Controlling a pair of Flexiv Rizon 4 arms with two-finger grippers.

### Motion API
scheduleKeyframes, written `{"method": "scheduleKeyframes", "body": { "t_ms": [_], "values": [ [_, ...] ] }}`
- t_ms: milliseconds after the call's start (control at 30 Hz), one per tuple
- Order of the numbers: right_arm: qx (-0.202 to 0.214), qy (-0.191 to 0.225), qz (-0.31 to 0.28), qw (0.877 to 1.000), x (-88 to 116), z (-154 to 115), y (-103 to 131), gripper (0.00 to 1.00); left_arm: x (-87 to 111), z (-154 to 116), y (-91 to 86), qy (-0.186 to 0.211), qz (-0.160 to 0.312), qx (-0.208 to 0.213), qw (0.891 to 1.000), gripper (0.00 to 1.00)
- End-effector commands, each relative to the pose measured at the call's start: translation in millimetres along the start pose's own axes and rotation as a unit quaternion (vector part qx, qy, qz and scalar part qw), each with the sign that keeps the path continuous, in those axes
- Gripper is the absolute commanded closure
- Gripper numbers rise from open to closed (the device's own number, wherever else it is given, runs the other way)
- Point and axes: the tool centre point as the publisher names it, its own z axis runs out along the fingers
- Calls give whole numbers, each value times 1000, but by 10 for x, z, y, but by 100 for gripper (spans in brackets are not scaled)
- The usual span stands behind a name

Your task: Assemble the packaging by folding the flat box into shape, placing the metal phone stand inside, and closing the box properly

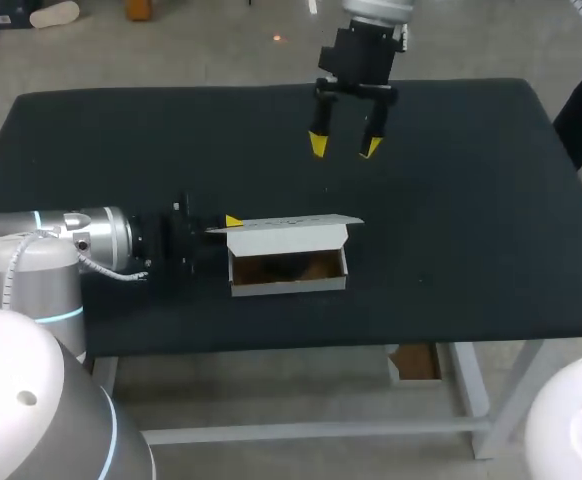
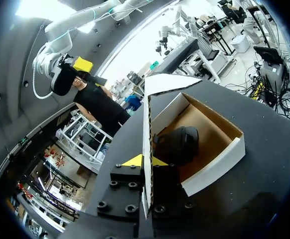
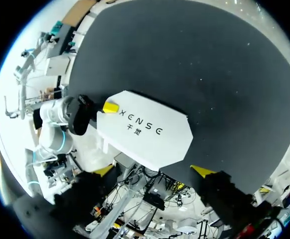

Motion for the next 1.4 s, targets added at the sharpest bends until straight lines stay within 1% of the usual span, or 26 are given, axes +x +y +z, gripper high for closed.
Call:
{"method": "scheduleKeyframes", "body": {
  "t_ms": [33,100,167,200,233,267,333,400,500,533,600,667,733,767,833,867,933,967,1033,1067,1133,1200,1233,1400],
  "values": [
    [7,0,-1,1000,1,-20,24,0,42,9,20,-1,3,3,1000,100],
    [7,0,-1,1000,1,-20,24,0,42,5,10,-3,8,2,1000,100],
    [25,0,40,999,36,1,-7,0,43,-1,7,-4,9,2,1000,100],
    [31,5,49,998,50,21,-34,0,43,-5,6,-4,12,2,1000,100],
    [45,14,64,997,52,39,-55,0,44,-6,6,-4,13,2,1000,100],
    [47,15,85,995,44,64,-81,0,44,-6,6,-5,14,1,1000,100],
    [69,42,119,990,14,109,-136,0,48,-5,6,-5,15,1,1000,100],
    [70,50,139,987,-10,163,-199,0,53,-4,7,-6,16,1,1000,100],
    [75,60,151,984,-2,262,-271,0,62,-2,1,-6,21,1,1000,100],
    [80,70,151,983,3,310,-290,0,66,-3,-5,-6,23,1,1000,100],
    [85,73,158,981,3,395,-300,0,75,-3,-17,-7,30,1,1000,100],
    [88,85,157,980,1,445,-301,0,83,-6,-26,-9,36,1,999,100],
    [93,90,160,979,-10,496,-276,8,102,-4,-32,-11,45,-1,999,100],
    [94,91,160,978,-9,521,-272,7,116,0,-36,-12,47,-1,999,100],
    [97,91,161,978,-5,556,-269,11,135,2,-45,-13,54,0,998,100],
    [99,91,160,978,1,571,-269,11,142,3,-49,-14,54,0,998,100],
    [102,89,163,977,6,596,-266,20,153,6,-56,-15,60,-1,998,100],
    [103,89,163,977,9,607,-266,22,155,8,-56,-16,60,0,998,100],
    [106,86,167,976,11,643,-267,22,156,8,-57,-20,61,0,998,100],
    [107,86,168,976,9,661,-266,25,158,7,-57,-21,62,0,998,100],
    [110,85,169,976,8,698,-269,27,166,4,-57,-23,64,1,998,100],
    [111,84,171,975,-2,741,-275,31,171,-1,-58,-25,65,2,998,100],
    [111,86,171,975,-2,771,-286,35,173,-2,-59,-25,65,2,998,100],
    [108,94,171,975,-70,934,-283,38,178,-8,-62,-27,68,3,997,100]
  ]
}}
